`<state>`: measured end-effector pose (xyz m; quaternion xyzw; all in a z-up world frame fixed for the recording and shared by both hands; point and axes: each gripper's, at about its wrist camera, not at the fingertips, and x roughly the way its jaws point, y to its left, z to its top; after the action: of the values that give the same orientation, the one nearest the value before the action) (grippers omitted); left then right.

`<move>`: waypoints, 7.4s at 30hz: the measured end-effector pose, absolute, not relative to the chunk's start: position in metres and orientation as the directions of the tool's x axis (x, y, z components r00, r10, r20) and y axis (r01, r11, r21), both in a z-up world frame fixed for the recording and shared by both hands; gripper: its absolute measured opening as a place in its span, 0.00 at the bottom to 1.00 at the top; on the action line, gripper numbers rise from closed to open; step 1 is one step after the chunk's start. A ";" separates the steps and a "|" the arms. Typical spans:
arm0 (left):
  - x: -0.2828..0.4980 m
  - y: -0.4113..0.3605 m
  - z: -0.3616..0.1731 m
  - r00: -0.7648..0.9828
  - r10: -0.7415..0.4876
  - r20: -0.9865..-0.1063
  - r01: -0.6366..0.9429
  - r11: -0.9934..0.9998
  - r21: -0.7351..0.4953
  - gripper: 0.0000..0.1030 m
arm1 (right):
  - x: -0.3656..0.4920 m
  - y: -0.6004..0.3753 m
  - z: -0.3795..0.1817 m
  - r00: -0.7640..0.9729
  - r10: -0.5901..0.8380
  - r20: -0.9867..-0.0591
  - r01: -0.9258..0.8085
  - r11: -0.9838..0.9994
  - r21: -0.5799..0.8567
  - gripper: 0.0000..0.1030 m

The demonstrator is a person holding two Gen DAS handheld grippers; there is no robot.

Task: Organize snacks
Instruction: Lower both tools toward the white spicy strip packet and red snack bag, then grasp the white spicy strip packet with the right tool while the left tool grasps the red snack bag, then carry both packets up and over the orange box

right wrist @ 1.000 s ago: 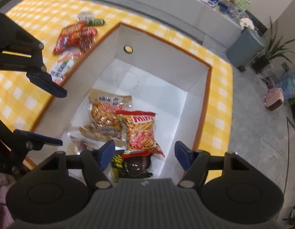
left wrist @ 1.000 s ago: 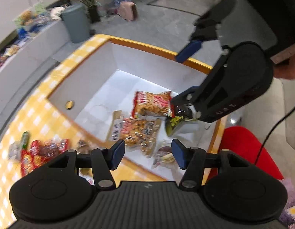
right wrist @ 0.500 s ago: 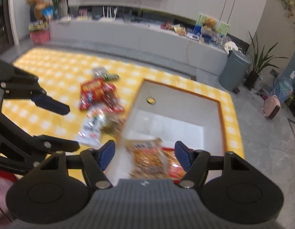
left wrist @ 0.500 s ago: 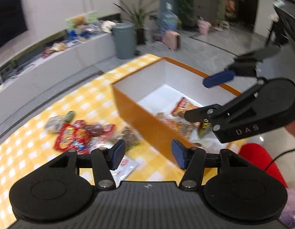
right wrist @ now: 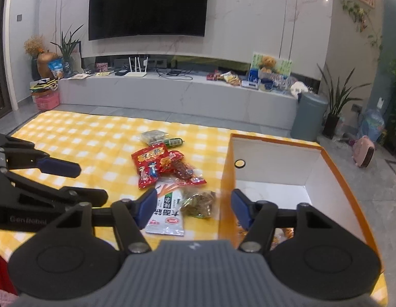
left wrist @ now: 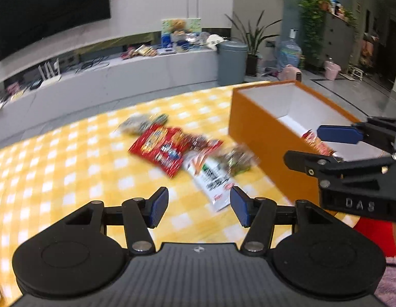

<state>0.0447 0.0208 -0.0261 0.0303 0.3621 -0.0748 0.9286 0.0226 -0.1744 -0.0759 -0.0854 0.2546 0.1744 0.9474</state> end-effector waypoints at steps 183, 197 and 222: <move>0.120 -0.094 0.037 0.654 -0.328 -0.681 0.351 0.930 -0.111 0.84 | 0.094 -0.292 -0.006 0.726 0.228 -0.649 -0.339 0.939 -0.049 0.43; 0.180 -0.171 -0.002 0.432 -0.327 -0.841 0.538 0.841 -0.051 0.84 | 0.138 -0.338 -0.035 0.617 0.108 -0.779 -0.376 0.911 -0.172 0.43; 0.221 -0.228 -0.066 0.299 -0.224 -0.927 0.739 0.670 0.076 0.85 | 0.203 -0.341 -0.109 0.439 0.125 -0.890 -0.583 0.793 -0.177 0.44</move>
<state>0.2205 -0.2282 -0.0664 0.2565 0.5011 -0.3151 0.7641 0.2033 -0.3410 -0.1088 -0.2374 0.4829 0.2175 0.8143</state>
